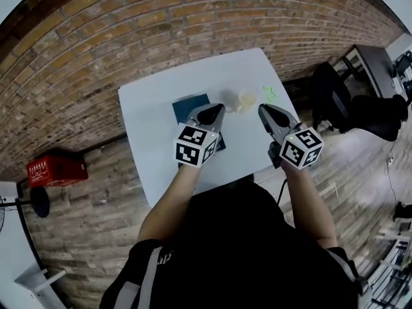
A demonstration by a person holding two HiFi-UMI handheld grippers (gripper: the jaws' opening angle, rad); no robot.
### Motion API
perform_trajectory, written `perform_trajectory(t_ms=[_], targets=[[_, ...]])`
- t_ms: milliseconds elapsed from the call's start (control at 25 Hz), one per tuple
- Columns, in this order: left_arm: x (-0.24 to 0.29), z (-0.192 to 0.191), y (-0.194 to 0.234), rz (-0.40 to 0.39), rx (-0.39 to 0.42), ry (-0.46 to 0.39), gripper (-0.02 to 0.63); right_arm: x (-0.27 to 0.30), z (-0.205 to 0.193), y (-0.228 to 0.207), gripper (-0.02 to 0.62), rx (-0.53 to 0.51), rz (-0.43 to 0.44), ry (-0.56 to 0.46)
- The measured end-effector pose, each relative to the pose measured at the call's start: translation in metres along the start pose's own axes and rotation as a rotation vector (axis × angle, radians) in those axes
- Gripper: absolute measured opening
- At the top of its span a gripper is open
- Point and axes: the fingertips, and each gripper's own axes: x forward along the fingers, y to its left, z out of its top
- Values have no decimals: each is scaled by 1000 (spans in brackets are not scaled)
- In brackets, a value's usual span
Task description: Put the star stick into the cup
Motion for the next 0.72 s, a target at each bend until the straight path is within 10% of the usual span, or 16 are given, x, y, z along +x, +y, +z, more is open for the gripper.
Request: perform_trajectory(t_ms=[720], targets=[[19,-9,53,479,-149,-30,6,86,8,-77,5,-17,377,95]])
